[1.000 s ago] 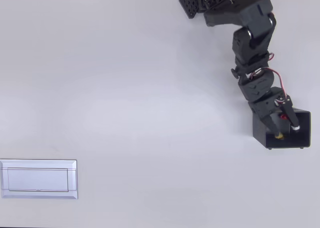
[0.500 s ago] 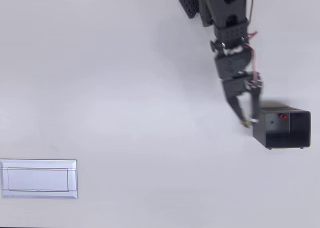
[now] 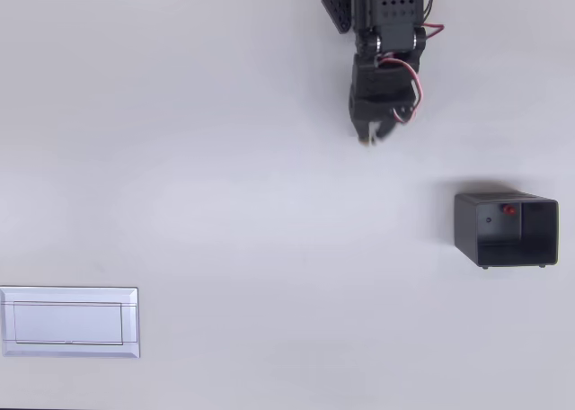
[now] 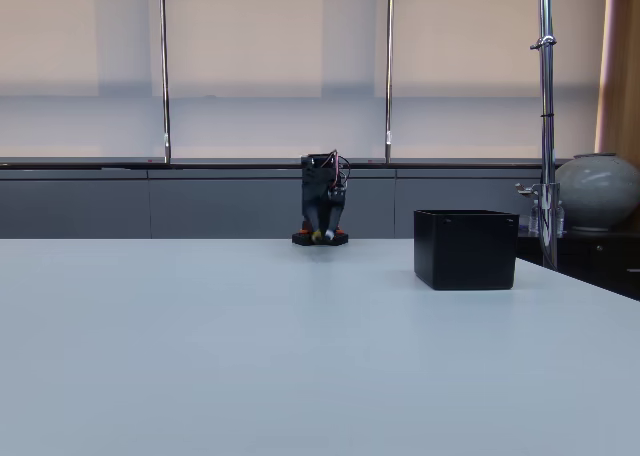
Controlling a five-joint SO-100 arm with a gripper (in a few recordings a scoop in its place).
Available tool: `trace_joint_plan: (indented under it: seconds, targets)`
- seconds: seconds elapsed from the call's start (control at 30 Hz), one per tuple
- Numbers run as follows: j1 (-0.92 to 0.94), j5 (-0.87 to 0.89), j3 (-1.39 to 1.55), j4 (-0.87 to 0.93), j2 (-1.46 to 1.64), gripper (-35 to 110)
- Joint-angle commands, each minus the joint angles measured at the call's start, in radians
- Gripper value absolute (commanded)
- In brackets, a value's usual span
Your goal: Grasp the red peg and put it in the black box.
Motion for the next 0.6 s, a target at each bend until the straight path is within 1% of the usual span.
trace_joint_plan:
  seconds: [0.0, 0.1, 0.23, 0.57]
  targets:
    - [-0.008, 0.002, 0.011, 0.167, -0.109, 0]
    - [-0.005, 0.002, 0.011, 0.167, -0.109, 0]
    - [0.037, 0.052, 0.011, 0.173, -0.109, 0]
    - [0.035, 0.052, 0.011, 0.173, -0.109, 1]
